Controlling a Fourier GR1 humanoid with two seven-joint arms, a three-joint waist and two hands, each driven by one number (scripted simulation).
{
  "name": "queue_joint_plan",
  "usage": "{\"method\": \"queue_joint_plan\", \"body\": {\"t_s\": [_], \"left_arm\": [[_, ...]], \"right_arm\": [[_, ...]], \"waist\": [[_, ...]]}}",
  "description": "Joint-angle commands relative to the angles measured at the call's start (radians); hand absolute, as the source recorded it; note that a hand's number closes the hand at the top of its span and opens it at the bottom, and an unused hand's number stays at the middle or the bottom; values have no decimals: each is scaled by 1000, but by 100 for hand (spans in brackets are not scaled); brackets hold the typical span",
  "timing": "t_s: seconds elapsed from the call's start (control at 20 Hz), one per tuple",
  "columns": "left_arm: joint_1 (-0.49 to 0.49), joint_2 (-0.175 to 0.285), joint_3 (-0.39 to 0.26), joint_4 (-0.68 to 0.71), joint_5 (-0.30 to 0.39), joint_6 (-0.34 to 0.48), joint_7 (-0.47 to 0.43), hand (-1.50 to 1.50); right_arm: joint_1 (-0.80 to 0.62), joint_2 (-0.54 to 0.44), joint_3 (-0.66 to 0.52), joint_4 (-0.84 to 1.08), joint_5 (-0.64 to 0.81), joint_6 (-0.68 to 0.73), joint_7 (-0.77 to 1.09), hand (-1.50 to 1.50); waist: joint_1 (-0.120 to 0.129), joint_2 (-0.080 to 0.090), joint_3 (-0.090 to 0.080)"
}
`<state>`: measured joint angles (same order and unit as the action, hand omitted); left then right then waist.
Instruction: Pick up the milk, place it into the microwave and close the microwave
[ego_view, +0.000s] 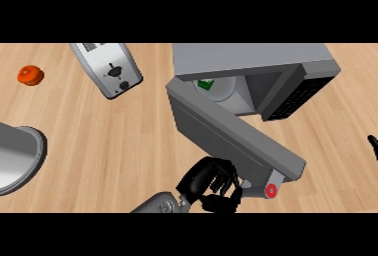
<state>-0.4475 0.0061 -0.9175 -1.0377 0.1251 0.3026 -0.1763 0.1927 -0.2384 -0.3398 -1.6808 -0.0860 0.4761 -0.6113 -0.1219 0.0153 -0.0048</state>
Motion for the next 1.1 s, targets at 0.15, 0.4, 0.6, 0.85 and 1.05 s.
{"method": "queue_joint_plan", "body": {"t_s": [0.15, 0.4, 0.6, 0.85, 1.05], "left_arm": [[-107, -6, -17, -14, 149, 181, -22, 150], [-140, -6, 54, -36, 246, 267, -141, 150], [-201, -6, 77, -17, 329, 291, -158, 150], [-269, -6, 113, 42, 415, 294, -180, 150], [-329, -6, 147, 90, 480, 306, -189, 150]], "right_arm": [[-45, -48, 23, -60, -68, 70, 44, -150], [-41, -73, 29, -93, -122, 99, 84, -150], [-61, -87, 37, -112, -157, 108, 121, -150], [-97, -135, 26, -127, -204, 134, 157, -150], [-116, -157, 23, -129, -229, 142, 184, -150]], "waist": [[-51, 14, -4], [-81, 22, -8], [-117, 33, -6], [-139, 44, -5], [-153, 50, -3]]}}
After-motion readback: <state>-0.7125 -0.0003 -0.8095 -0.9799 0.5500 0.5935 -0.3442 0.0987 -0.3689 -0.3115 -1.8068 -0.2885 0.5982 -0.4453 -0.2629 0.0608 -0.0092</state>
